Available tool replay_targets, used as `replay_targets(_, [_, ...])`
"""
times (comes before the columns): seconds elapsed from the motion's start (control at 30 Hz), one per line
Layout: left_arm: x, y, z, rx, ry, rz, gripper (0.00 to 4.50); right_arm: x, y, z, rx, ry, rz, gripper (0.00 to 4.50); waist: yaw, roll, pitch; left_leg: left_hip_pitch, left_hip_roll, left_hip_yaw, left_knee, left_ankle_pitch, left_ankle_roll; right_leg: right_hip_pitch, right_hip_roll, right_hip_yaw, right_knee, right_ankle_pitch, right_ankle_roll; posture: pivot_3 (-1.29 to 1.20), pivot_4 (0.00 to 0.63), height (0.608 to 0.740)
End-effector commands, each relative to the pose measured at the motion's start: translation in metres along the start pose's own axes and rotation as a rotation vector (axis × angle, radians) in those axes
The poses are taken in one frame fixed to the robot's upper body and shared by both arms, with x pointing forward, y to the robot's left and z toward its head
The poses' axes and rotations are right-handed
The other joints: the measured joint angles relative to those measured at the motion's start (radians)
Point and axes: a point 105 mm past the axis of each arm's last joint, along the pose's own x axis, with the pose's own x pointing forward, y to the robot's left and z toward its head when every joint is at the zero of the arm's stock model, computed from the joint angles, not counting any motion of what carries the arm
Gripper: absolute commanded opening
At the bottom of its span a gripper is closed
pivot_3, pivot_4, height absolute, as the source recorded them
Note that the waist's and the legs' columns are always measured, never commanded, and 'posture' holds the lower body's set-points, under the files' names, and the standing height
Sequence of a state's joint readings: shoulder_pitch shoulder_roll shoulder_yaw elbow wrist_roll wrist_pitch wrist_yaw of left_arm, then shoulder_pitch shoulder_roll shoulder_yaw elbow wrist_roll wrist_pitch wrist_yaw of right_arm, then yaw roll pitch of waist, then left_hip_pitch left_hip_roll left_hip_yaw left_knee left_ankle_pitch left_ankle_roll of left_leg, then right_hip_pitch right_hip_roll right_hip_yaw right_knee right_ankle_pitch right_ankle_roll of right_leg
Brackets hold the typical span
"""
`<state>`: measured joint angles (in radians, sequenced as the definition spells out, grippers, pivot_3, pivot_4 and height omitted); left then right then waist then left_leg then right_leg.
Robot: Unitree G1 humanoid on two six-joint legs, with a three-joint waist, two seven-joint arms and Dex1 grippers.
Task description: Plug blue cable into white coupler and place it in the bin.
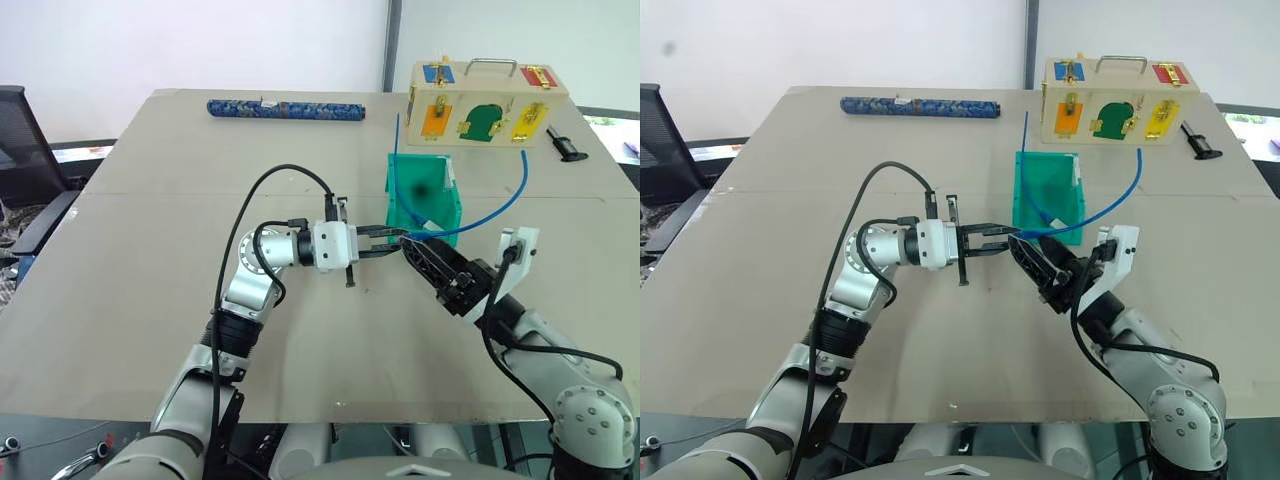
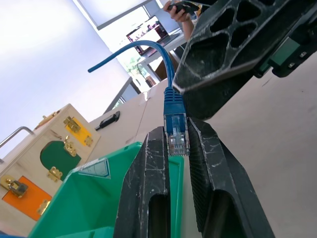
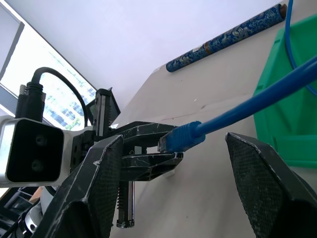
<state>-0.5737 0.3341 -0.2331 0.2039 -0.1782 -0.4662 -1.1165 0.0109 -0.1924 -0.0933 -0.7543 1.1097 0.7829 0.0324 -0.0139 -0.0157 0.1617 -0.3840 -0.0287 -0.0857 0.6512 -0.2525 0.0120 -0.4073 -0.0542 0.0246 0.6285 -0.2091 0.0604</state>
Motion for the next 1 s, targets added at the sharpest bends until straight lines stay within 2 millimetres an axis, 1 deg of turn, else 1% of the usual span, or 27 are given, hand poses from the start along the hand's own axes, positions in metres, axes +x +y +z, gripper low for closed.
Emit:
replay_targets(0.03, [0.003,-0.004,0.015,0.053,-0.039,0.003,0.0,0.002,0.008,0.007,0.007,-0.024,0.044,2.66,-0.003,0.0,0.0,0.0,0.0,0.0,0.0,0.0,0.0,0.0,0.0,0.0,0.0,0.0,0.0,0.0,0.15,0.738])
replay_targets(0.07, [0.003,-0.005,0.017,0.053,-0.04,0.003,0.0,0.003,0.008,0.007,0.007,-0.023,0.045,2.42,-0.002,0.0,0.0,0.0,0.0,0.0,0.0,0.0,0.0,0.0,0.0,0.001,0.0,0.0,0.0,0.0,0.15,0.738])
replay_targets(0.13, [0.004,-0.008,0.022,0.054,-0.044,0.002,0.0,0.003,0.008,0.008,0.003,-0.022,0.039,1.52,-0.002,0.0,0.0,0.0,0.0,0.0,0.0,0.0,0.0,0.0,0.0,0.0,0.0,0.0,0.0,0.0,0.15,0.738])
replay_targets(0.3, [0.005,-0.014,0.034,0.041,-0.042,0.015,0.0,0.0,0.007,0.008,0.008,-0.018,0.036,1.52,-0.002,0.0,0.0,0.0,0.0,0.0,0.0,0.0,0.0,0.0,0.0,0.0,0.001,0.0,0.0,0.0,0.15,0.738])
replay_targets(0.5, [0.011,-0.021,0.038,0.021,-0.027,0.031,0.0,-0.005,0.007,0.006,0.015,0.001,0.032,1.52,-0.001,0.0,0.0,0.0,0.001,0.0,0.0,0.0,0.0,0.0,0.0,0.0,0.001,0.0,0.0,0.0,0.15,0.738])
replay_targets(0.57, [0.012,-0.023,0.034,0.01,-0.014,0.04,0.0,-0.007,0.007,0.005,0.018,0.005,0.027,1.52,-0.001,0.0,0.0,0.0,0.001,0.0,0.0,0.0,0.0,0.0,0.0,0.0,0.001,0.0,0.0,0.0,0.15,0.738])
replay_targets(0.7, [0.005,-0.009,0.017,-0.021,0.026,0.071,0.0,-0.012,0.008,0.006,0.039,0.008,0.03,1.52,0.0,0.0,0.0,0.0,0.0,0.0,0.0,0.0,0.0,0.0,0.0,0.0,0.001,0.0,0.0,0.0,0.15,0.738])
replay_targets(0.8, [-0.003,-0.002,0.006,-0.036,0.043,0.08,0.0,-0.015,0.012,0.008,0.083,0.003,0.06,1.52,0.0,0.0,0.0,0.0,0.0,0.001,0.0,0.0,0.0,0.0,0.001,0.0,0.001,0.0,0.0,0.0,0.15,0.738])
replay_targets(0.9, [-0.006,0.0,0.002,-0.037,0.041,0.079,0.0,-0.017,0.014,0.009,0.111,0.001,0.072,1.52,-0.002,0.0,0.0,0.0,0.0,0.001,0.0,0.0,0.0,0.0,0.001,0.0,0.0,0.0,0.0,0.0,0.15,0.738])
replay_targets(1.0, [-0.008,-0.004,0.002,-0.037,0.026,0.069,0.0,-0.016,0.011,0.01,0.107,0.003,0.063,1.52,0.0,0.0,0.0,0.0,0.0,0.001,0.0,0.0,0.0,0.0,0.0,0.0,0.0,0.0,0.0,0.0,0.15,0.738])
